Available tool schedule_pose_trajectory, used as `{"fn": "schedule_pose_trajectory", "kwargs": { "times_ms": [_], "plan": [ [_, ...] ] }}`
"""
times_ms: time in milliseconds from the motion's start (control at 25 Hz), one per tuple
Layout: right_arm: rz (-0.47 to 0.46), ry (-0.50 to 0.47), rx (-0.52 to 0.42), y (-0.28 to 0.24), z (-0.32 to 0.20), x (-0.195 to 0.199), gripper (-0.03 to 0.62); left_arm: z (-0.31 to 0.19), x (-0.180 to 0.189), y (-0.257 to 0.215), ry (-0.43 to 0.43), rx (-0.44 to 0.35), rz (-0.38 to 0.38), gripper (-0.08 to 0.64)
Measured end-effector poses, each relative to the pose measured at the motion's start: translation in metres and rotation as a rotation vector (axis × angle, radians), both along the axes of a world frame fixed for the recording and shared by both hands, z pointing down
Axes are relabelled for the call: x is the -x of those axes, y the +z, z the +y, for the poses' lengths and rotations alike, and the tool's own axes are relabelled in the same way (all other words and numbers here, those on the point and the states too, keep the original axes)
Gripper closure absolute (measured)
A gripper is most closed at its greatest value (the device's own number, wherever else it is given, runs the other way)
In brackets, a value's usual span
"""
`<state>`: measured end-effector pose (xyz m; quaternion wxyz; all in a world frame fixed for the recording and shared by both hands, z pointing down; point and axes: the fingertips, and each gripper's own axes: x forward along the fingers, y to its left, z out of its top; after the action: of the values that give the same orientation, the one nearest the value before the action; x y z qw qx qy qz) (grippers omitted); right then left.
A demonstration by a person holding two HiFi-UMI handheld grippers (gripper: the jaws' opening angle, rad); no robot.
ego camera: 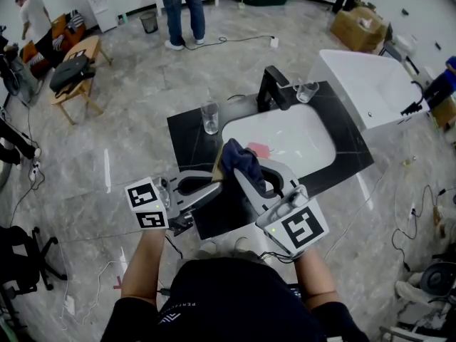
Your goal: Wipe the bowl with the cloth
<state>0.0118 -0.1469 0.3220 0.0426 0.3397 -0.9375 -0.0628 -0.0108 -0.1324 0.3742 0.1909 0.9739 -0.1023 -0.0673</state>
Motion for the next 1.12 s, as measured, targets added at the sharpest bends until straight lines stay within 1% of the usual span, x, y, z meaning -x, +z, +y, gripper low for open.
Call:
{"fn": "schedule_pose_trajectory", "kwargs": {
  "times_ms": [160, 280, 440, 560, 640, 760, 840, 920, 1000, 1120],
  "plan": [
    [0.016, 0.004, 0.002, 0.002, 0.0, -0.001, 0.523, 0.009, 0.0, 0.001, 0.052, -0.007, -0.022, 0.545],
    [0.011, 0.011, 0.005, 0.003, -0.002, -0.005, 0.523, 0.017, 0.0, -0.001, 0.088, -0.018, -0.021, 0.544],
    [0.007, 0.026, 0.008, 0.002, -0.005, -0.011, 0.523, 0.03, 0.001, -0.008, 0.169, -0.029, 0.007, 0.543],
    [0.037, 0.036, 0.024, 0.006, -0.006, -0.016, 0.523, 0.043, 0.002, -0.016, 0.241, -0.034, 0.044, 0.545],
    [0.027, 0.043, 0.029, 0.007, -0.008, -0.019, 0.523, 0.048, 0.002, -0.022, 0.269, -0.038, 0.071, 0.543],
    [-0.042, 0.057, 0.035, 0.002, -0.013, -0.023, 0.523, 0.048, 0.003, -0.028, 0.276, -0.041, 0.11, 0.543],
    [-0.065, 0.068, 0.049, 0.002, -0.016, -0.027, 0.523, 0.048, 0.004, -0.034, 0.278, -0.04, 0.144, 0.543],
    [-0.061, 0.074, 0.062, 0.006, -0.018, -0.031, 0.523, 0.047, 0.005, -0.04, 0.282, -0.043, 0.168, 0.543],
    [-0.056, 0.08, 0.069, 0.008, -0.02, -0.034, 0.523, 0.047, 0.004, -0.044, 0.286, -0.051, 0.177, 0.544],
    [-0.066, 0.085, 0.074, 0.009, -0.022, -0.038, 0.523, 0.047, 0.003, -0.052, 0.302, -0.06, 0.203, 0.545]
  ]
}}
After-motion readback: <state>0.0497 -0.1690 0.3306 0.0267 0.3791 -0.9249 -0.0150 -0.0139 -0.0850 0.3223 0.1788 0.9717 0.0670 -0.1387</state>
